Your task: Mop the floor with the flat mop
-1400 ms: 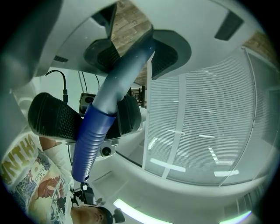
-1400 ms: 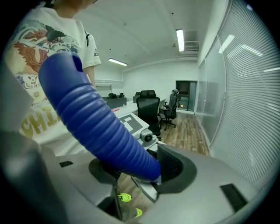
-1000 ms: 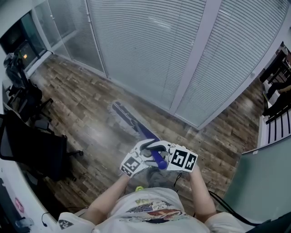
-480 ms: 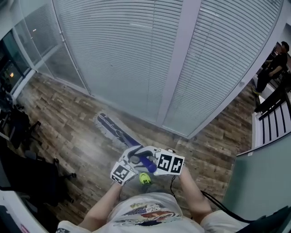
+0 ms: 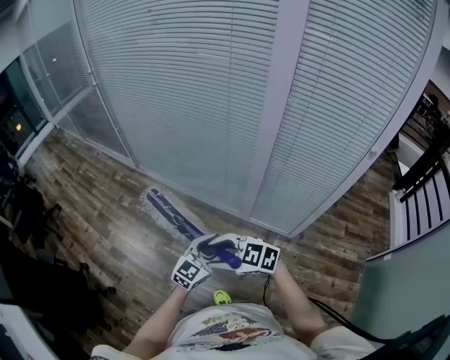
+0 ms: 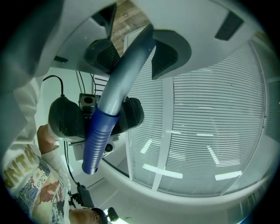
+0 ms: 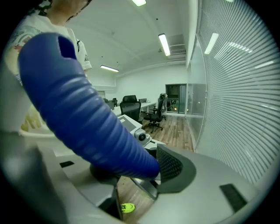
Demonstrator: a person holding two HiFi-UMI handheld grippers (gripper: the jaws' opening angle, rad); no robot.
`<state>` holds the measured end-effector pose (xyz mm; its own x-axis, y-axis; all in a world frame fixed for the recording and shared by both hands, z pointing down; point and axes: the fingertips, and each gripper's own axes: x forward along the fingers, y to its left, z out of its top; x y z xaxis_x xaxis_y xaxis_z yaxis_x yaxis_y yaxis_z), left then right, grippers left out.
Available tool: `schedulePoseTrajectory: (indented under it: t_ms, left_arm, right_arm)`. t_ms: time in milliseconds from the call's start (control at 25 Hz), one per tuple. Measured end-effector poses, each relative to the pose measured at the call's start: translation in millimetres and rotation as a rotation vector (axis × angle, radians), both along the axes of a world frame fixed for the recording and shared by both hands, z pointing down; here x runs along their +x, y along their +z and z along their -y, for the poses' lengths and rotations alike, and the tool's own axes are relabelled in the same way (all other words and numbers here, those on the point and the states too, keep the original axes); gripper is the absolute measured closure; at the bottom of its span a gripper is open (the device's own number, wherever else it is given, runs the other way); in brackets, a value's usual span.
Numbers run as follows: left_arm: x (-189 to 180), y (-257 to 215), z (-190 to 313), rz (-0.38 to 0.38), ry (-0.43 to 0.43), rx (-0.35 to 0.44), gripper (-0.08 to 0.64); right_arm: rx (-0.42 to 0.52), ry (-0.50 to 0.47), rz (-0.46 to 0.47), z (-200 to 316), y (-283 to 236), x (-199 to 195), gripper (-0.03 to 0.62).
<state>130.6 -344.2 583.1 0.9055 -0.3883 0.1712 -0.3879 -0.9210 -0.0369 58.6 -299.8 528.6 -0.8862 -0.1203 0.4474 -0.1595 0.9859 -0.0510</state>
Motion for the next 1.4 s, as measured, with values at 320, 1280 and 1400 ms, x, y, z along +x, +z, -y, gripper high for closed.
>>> schedulePoseTrajectory:
  t_ms: [320, 1280, 1400]
  left_arm:
    - [-16.5, 5.7, 19.1, 0.012, -0.014, -0.012, 0.37]
    - [-111.7, -2.3, -111.1, 0.05, -0.14, -0.041, 0.394]
    - [-124.8, 1.1, -148.7, 0.049, -0.131, -0.049, 0.394]
  right_arm:
    - [0.02, -0.036, -0.018, 15.7, 7.8, -17.5, 0.4]
    - [0.123, 0.001, 0.075, -117.4, -8.9, -119.4, 0.417]
    - [0.12, 0.003, 0.061, -155.6, -6.2, -134.5, 0.417]
